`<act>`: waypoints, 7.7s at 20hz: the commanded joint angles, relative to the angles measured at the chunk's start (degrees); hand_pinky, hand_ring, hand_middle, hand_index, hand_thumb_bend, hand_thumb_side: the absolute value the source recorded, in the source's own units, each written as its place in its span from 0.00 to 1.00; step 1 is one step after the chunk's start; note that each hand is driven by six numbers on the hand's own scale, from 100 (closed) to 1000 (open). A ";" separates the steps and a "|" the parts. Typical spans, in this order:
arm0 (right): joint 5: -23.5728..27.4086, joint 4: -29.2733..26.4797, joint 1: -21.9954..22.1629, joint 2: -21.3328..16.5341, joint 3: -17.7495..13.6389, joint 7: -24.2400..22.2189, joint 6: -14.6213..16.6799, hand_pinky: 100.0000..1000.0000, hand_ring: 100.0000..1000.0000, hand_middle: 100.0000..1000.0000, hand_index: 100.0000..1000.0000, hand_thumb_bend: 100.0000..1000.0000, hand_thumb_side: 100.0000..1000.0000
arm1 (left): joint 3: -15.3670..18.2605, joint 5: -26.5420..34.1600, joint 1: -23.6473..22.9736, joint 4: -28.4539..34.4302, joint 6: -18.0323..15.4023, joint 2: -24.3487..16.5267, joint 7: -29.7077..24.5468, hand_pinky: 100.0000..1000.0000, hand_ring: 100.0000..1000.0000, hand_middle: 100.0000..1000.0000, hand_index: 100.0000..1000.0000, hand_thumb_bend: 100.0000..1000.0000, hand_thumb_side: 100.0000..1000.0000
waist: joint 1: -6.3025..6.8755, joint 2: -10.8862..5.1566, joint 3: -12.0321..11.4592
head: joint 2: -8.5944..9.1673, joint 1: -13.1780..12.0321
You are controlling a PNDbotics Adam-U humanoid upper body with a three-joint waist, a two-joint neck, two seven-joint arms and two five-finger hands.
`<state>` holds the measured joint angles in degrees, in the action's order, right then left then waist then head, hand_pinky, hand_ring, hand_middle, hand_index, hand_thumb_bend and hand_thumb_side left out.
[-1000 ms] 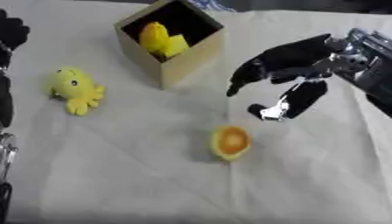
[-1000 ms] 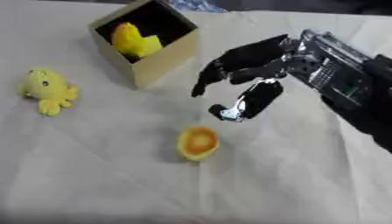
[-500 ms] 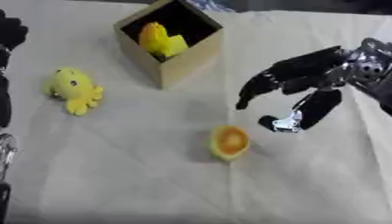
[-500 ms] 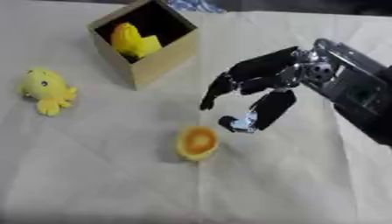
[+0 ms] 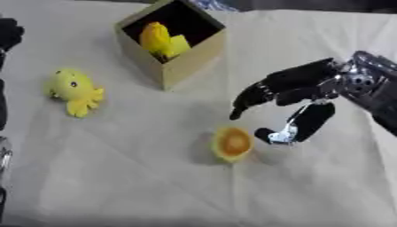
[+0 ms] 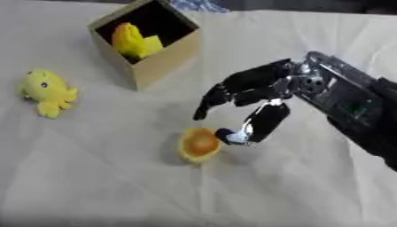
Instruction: Pick up objects on the table and place them in the box.
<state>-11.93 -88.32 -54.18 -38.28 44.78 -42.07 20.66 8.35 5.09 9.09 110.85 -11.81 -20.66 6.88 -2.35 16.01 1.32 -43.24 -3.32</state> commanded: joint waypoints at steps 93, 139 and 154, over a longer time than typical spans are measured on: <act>-66.98 53.42 -26.89 34.49 -35.92 40.64 -0.14 0.89 0.95 0.82 0.89 0.37 0.04 | -0.84 1.70 2.38 0.69 -0.26 0.27 -1.74 0.85 0.77 0.66 0.80 0.09 0.83 | 2.23 0.48 -4.65 | 2.94 5.38; 2.34 -14.56 -2.18 3.32 -34.36 42.17 -18.84 0.88 0.86 0.64 0.82 0.00 0.27 | -14.52 -21.56 31.43 -27.99 -10.31 -40.41 -24.98 0.85 0.83 0.77 0.91 0.39 0.55 | 4.37 0.02 -1.34 | 1.00 1.82; 1.88 -13.88 -1.90 4.90 -34.46 41.64 -19.19 0.88 0.85 0.62 0.82 0.00 0.30 | -24.38 -27.59 40.14 -34.90 -19.38 -36.26 -44.21 0.85 0.83 0.76 0.88 0.60 0.19 | 4.15 -0.54 -1.93 | 1.17 0.96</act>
<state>-10.08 -101.73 -55.39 -32.84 11.23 -0.55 1.66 -15.94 -22.18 48.03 76.37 -28.72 -56.10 -34.70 1.74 16.95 -0.47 -42.32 -2.24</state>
